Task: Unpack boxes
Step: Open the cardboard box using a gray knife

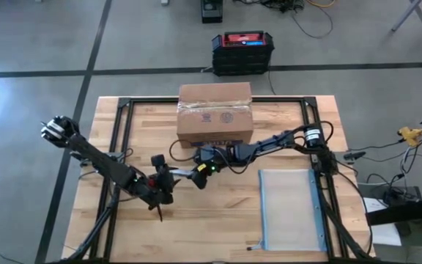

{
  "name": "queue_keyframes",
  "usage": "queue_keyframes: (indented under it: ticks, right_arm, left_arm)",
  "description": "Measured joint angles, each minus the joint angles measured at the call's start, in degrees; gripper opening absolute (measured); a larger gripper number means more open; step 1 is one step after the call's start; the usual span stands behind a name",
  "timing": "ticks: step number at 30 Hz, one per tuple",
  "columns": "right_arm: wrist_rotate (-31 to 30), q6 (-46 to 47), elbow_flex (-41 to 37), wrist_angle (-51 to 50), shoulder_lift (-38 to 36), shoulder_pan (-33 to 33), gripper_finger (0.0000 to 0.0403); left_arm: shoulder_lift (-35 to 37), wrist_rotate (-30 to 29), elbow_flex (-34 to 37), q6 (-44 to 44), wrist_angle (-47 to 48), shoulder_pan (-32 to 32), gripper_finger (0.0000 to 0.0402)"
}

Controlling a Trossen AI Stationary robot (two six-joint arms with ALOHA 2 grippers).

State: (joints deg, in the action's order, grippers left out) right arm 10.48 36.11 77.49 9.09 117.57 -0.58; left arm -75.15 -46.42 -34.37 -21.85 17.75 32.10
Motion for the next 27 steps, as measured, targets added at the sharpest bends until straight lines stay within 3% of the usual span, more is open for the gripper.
queue_keyframes:
  ticks: [12,22,27]
  right_arm:
    - [0.5,1.0,1.2,0.5,-0.4,-0.4,0.0104]
    - [0.6,2.9,1.3,-0.8,-0.4,-0.4,0.0104]
    - [0.1,4.1,1.4,-0.4,-0.5,-0.5,0.0104]
  left_arm:
    - [-6.7,-2.7,-0.3,-0.2,-0.5,-0.4,0.0199]
    - [-6.4,-2.5,-1.6,0.0,0.7,-0.4,0.0094]
    - [-6.4,-1.9,-1.6,-0.9,2.1,-0.4,0.0064]
